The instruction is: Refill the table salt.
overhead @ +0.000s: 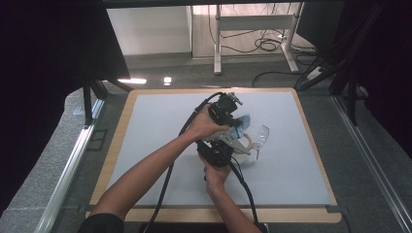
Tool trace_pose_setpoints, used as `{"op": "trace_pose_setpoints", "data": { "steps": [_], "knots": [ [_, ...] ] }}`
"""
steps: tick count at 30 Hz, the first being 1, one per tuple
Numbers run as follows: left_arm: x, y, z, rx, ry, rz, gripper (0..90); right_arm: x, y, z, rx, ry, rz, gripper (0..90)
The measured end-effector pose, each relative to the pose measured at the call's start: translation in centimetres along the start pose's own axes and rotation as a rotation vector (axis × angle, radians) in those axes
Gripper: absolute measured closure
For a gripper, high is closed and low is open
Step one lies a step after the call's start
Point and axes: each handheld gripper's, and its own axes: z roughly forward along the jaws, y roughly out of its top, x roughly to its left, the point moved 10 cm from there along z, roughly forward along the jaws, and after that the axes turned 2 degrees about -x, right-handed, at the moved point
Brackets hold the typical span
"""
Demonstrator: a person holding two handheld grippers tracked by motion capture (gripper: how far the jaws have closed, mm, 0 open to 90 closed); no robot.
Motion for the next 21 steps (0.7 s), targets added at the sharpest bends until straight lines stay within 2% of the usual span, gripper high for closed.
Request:
{"op": "trace_pose_setpoints", "data": {
  "steps": [21],
  "knots": [
    [0.05, 0.06, 0.17, 0.004, -0.002, 0.001, 88.9, -0.12, 0.01, 0.12, -0.008, -0.012, 0.010, 57.5]
  ]
}}
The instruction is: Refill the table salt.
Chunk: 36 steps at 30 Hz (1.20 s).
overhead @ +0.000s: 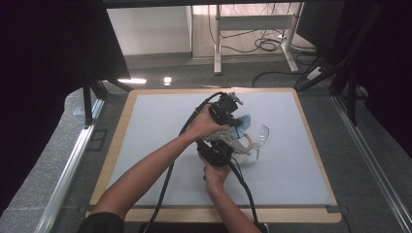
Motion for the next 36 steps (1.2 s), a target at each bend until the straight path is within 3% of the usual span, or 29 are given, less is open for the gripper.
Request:
{"op": "trace_pose_setpoints", "data": {
  "steps": [36],
  "knots": [
    [-0.13, 0.23, -0.14, 0.007, -0.001, 0.009, 88.9, 0.13, 0.28, -0.05, -0.016, -0.006, 0.013, 57.8]
  ]
}}
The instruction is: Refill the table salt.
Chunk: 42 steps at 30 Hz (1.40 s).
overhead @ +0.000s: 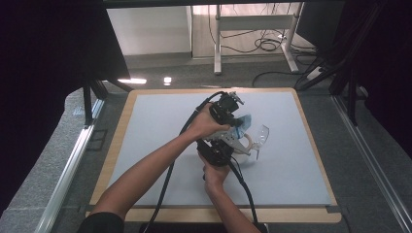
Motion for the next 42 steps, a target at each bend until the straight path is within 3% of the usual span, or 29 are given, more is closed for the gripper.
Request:
{"op": "trace_pose_setpoints", "data": {
  "steps": [42],
  "knots": [
    [0.09, -0.03, -0.07, -0.004, -0.004, -0.008, 88.8, 0.06, -0.01, 0.20, -0.005, -0.003, 0.000, 57.9]
  ]
}}
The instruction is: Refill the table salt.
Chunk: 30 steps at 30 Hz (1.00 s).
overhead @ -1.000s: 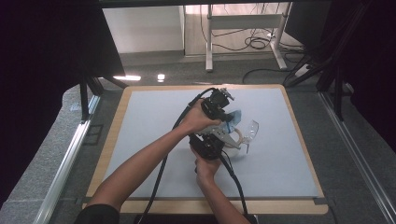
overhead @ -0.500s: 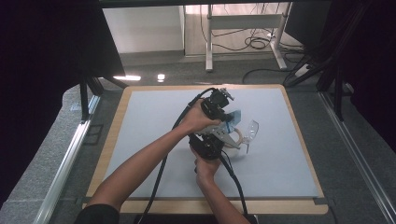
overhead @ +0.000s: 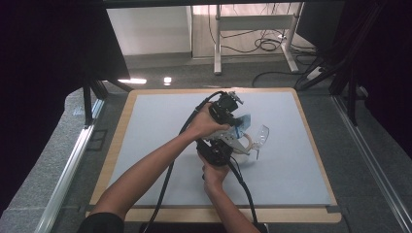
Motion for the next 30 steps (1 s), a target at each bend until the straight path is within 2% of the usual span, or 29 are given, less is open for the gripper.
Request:
{"op": "trace_pose_setpoints", "data": {
  "steps": [30],
  "knots": [
    [-0.04, 0.12, -0.03, -0.001, -0.005, 0.000, 88.8, -0.05, 0.13, -0.05, 0.008, -0.001, -0.012, 58.1]
  ]
}}
